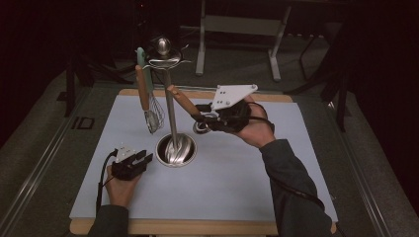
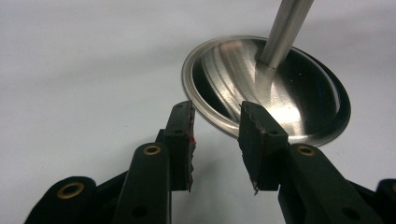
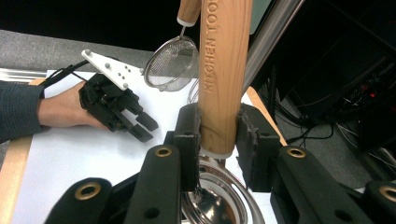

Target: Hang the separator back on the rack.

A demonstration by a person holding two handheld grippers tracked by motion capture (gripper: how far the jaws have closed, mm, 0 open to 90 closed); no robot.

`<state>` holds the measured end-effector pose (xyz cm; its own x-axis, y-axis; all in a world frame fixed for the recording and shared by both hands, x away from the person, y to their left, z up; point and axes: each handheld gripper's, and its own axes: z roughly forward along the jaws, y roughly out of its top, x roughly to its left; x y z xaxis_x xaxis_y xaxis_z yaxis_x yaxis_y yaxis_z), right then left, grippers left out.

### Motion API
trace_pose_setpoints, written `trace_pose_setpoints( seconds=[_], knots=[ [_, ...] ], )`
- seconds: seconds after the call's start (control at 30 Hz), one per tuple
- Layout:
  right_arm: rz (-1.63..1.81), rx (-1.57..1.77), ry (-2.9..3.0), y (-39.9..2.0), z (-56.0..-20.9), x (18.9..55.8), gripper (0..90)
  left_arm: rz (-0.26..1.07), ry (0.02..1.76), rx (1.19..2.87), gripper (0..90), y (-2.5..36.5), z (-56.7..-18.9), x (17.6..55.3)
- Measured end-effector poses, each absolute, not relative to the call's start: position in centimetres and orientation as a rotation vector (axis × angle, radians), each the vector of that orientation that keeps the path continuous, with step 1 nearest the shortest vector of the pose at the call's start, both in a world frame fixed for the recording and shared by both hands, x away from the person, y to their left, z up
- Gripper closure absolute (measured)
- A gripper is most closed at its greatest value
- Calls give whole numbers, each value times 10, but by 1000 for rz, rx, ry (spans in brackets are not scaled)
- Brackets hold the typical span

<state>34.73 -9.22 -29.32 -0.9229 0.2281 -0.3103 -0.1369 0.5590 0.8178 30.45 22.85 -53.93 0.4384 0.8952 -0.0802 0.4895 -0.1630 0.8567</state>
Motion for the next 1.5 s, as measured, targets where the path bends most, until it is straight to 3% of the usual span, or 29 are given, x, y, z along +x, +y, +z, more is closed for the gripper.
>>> trace_pose_setpoints(
  seconds=[1.5],
  knots=[
    [1315,67,2359,-79,-266,347,710,575,1186,1804,657,229,-539,304]
  ],
)
